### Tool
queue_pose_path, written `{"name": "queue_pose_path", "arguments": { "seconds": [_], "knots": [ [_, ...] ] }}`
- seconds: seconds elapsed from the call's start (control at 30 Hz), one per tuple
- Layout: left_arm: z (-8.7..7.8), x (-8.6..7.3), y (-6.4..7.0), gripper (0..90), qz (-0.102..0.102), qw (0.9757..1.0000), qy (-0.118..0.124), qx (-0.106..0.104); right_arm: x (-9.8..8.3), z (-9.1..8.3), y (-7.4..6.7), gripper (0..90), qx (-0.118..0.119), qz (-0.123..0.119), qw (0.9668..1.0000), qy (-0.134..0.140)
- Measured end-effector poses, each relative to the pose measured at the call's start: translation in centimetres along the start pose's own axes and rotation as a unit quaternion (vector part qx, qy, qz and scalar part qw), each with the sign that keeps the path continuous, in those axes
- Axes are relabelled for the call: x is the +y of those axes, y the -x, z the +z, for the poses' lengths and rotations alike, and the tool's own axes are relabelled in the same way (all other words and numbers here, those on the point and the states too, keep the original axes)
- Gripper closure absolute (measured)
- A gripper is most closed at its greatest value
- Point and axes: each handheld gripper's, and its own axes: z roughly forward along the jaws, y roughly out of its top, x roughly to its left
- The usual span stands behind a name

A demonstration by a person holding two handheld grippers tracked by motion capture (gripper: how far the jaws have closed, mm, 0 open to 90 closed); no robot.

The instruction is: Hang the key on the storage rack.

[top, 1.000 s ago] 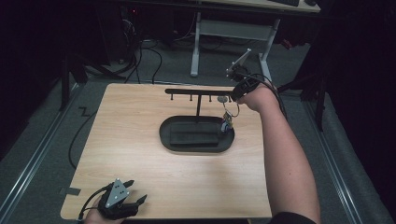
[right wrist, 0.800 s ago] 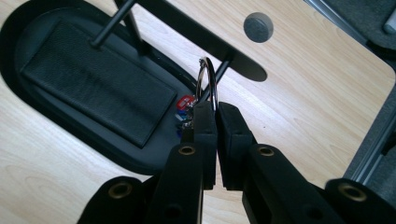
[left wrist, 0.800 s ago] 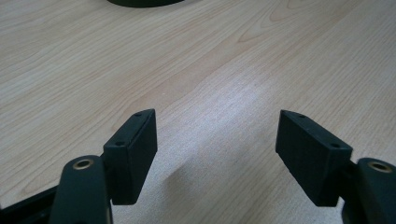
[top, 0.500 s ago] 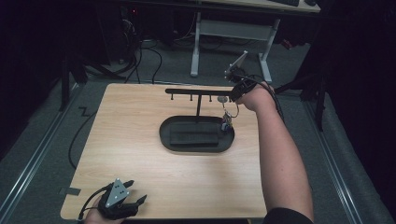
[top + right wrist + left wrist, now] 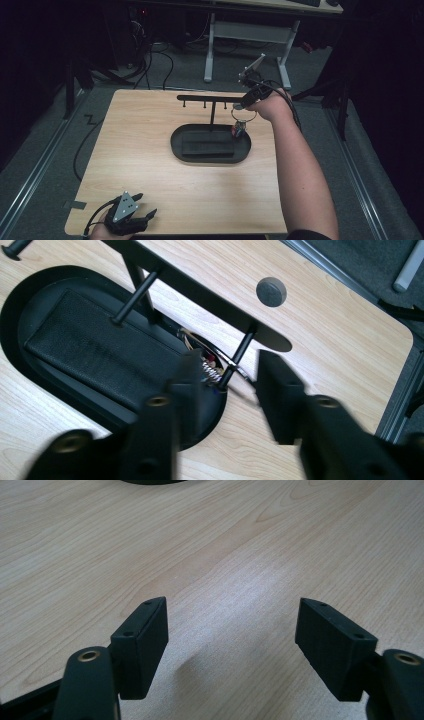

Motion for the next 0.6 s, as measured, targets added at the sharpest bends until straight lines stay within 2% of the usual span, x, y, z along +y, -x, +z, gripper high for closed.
{"name": "queue_pose_path", "arguments": {
  "seconds": [0.17, 0.33, 0.43, 0.6],
  "knots": [
    [0.0, -0.1, 0.0, 29.8, -0.002, 1.0000, 0.001, 0.000, -0.9, -0.4, -0.8, 42.0, 0.006, -0.006, 0.9999, 0.012],
    [-0.3, -0.1, 0.1, 29.7, 0.000, 1.0000, 0.000, 0.001, -2.0, -0.6, -1.3, 37.7, 0.004, -0.014, 0.9994, 0.031],
    [-0.4, -0.2, 0.2, 29.9, 0.001, 1.0000, 0.009, 0.004, -2.5, -0.5, -1.4, 35.2, 0.007, -0.006, 0.9991, 0.041],
    [-0.3, -0.2, 0.2, 29.9, 0.002, 1.0000, 0.003, 0.002, -4.1, 0.1, -1.2, 31.2, 0.025, 0.030, 0.9974, 0.060]
  ]
}}
